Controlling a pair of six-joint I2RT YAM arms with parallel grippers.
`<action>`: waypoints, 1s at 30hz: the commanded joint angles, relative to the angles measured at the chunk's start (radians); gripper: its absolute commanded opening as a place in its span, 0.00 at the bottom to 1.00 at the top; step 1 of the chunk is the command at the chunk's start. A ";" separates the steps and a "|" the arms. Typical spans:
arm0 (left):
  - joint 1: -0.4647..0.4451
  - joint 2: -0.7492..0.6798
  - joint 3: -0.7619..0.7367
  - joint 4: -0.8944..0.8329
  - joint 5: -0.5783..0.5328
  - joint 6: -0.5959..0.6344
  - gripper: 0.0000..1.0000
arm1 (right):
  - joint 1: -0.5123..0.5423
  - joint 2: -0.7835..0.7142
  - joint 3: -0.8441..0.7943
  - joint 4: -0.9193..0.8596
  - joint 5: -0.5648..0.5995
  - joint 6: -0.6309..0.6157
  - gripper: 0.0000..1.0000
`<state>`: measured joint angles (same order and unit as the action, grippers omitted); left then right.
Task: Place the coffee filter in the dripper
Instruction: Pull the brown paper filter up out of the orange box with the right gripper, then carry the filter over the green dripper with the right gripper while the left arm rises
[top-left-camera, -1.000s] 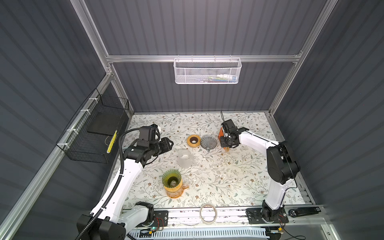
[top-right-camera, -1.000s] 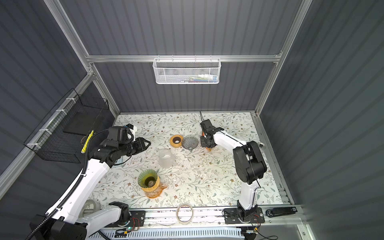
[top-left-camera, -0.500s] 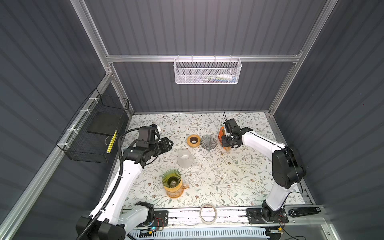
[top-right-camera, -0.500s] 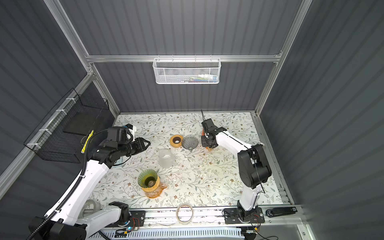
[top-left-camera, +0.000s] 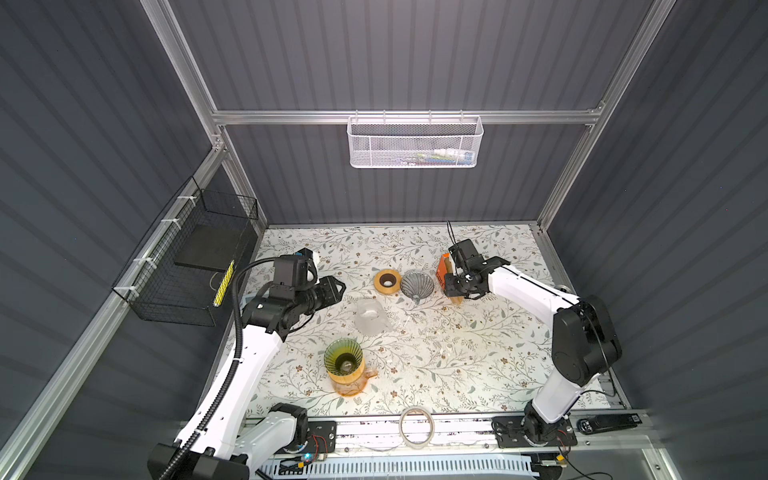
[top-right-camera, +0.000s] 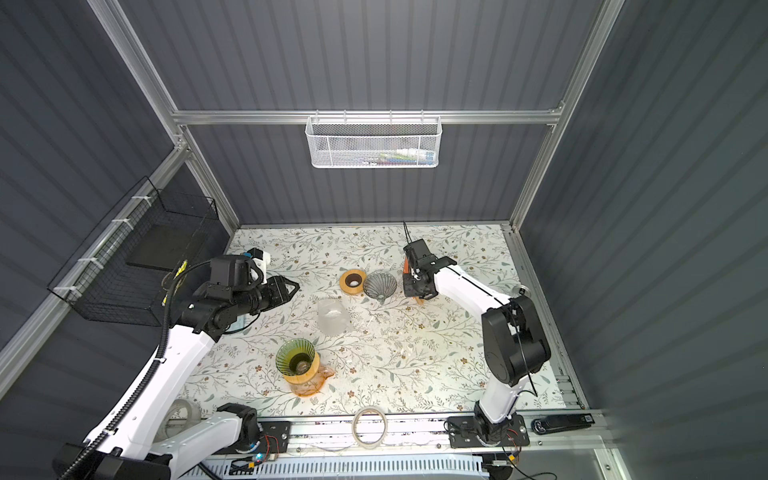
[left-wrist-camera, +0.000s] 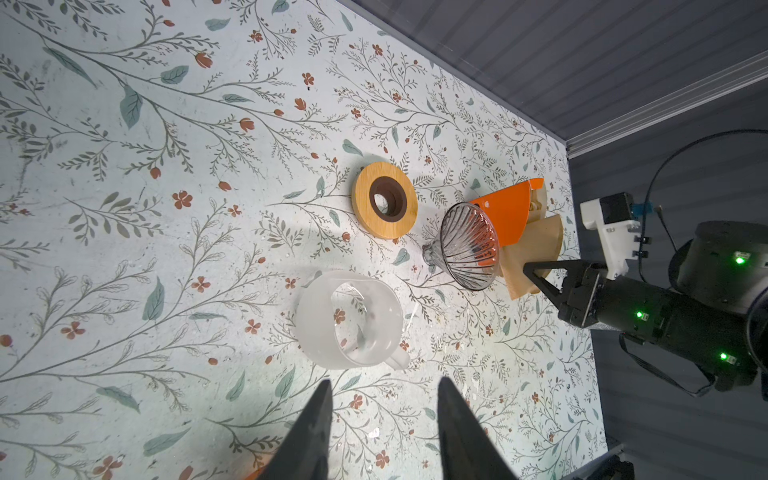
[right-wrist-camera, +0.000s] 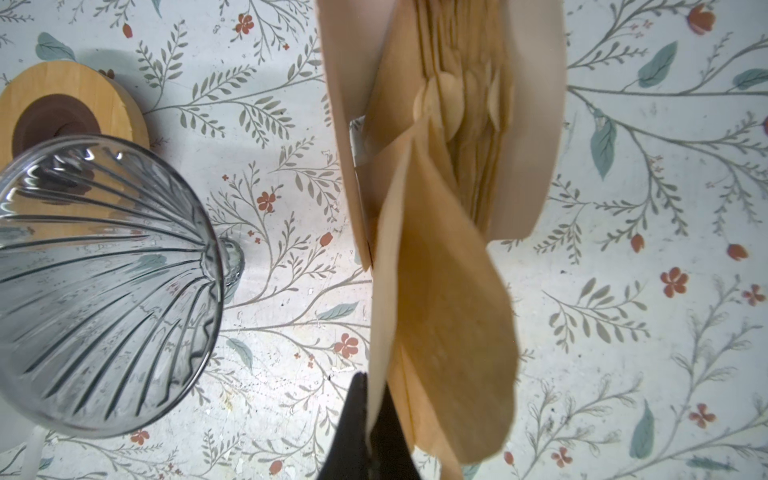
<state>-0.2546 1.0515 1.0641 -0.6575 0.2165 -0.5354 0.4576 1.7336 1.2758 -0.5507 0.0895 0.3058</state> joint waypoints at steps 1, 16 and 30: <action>0.000 -0.022 -0.017 -0.018 -0.005 0.000 0.42 | 0.011 -0.022 -0.017 -0.029 0.002 0.015 0.00; 0.000 -0.049 -0.020 -0.029 -0.006 0.005 0.43 | 0.029 -0.057 -0.011 -0.094 0.046 0.030 0.00; 0.000 -0.055 -0.018 -0.037 -0.004 0.012 0.43 | 0.072 -0.113 -0.014 -0.152 0.076 0.051 0.00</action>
<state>-0.2546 1.0180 1.0515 -0.6693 0.2165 -0.5354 0.5148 1.6516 1.2690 -0.6682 0.1432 0.3401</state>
